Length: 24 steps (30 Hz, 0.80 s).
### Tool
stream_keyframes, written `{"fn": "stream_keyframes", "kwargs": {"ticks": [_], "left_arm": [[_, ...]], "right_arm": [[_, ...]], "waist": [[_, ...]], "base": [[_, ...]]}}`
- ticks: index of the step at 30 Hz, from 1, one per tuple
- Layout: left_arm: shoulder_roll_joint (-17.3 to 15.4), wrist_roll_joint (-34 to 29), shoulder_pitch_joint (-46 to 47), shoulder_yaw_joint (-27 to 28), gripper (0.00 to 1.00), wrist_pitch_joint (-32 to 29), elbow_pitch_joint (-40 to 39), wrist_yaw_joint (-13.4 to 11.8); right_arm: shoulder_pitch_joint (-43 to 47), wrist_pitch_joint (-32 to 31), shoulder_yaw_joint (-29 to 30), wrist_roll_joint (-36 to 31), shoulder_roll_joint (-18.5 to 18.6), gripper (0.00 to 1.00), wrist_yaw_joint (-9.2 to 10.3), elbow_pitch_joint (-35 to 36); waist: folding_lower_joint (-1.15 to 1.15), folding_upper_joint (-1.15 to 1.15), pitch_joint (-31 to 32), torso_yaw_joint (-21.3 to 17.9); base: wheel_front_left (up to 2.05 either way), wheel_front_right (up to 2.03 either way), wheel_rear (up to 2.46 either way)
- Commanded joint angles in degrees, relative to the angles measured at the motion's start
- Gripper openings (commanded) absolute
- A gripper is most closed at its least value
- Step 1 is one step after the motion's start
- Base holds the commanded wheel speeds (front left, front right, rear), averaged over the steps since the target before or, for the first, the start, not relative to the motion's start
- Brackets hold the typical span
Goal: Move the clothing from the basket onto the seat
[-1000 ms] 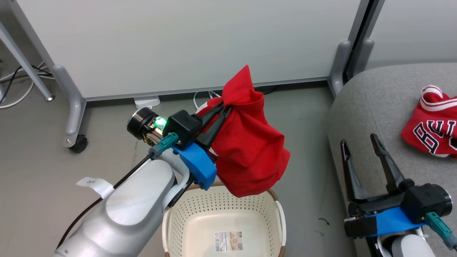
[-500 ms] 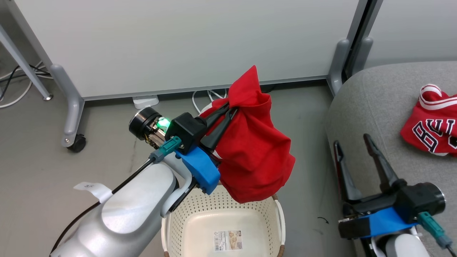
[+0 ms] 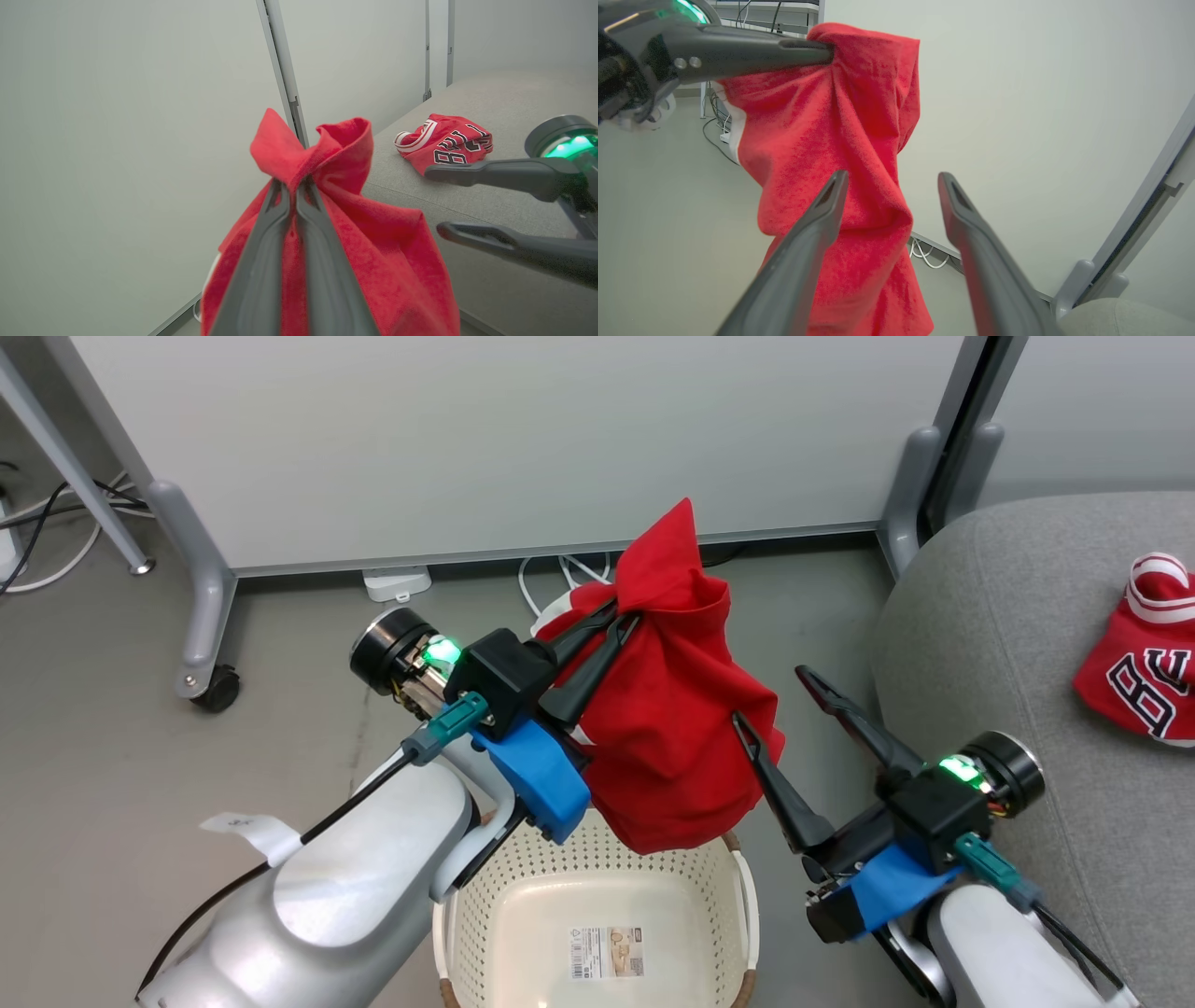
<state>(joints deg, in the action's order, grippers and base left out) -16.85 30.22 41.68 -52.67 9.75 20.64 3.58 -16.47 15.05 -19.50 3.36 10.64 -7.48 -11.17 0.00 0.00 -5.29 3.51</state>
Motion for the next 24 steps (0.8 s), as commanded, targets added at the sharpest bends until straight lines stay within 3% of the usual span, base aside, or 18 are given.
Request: {"fn": "stream_keyframes", "kwargs": {"ticks": [1,20,21,22,23,24], "left_arm": [[0.25,-0.20,0.97,-0.08,0.00,0.44,-0.16,0.05],[2.32,-1.22,1.90,-3.50,0.00,1.11,-0.81,0.96],[2.38,-1.17,1.89,-3.61,0.00,1.09,-0.78,1.00],[2.41,-1.10,1.88,-3.67,0.00,1.16,-0.75,1.01],[2.41,-1.03,1.90,-3.71,0.00,1.22,-0.67,1.00],[2.39,-0.97,1.91,-3.74,0.00,1.26,-0.57,0.99]], "right_arm": [[-2.00,0.19,-1.80,0.88,1.08,1.00,-0.02,-1.97],[-16.42,0.19,-20.85,13.04,7.64,1.00,-0.03,-18.46],[-16.75,0.19,-21.41,13.75,7.67,0.67,-0.02,-18.77],[-17.07,0.19,-21.89,14.31,7.66,0.14,-0.02,-18.89],[-17.29,0.19,-22.29,14.88,7.66,0.00,-0.02,-19.00],[-17.42,0.19,-22.53,15.29,7.71,0.00,-0.02,-19.07]], "waist": [[0.00,0.00,-0.17,0.31],[0.00,0.00,-0.18,2.85],[0.00,0.00,-0.12,2.94],[0.00,0.00,-0.07,3.02],[0.00,0.00,-0.05,3.05],[0.00,0.00,-0.03,3.07]], "base": [[0.00,0.00,0.00],[0.00,0.00,0.00],[0.00,0.00,0.00],[0.00,0.00,0.00],[0.00,0.00,0.00],[0.00,0.00,0.00]]}}
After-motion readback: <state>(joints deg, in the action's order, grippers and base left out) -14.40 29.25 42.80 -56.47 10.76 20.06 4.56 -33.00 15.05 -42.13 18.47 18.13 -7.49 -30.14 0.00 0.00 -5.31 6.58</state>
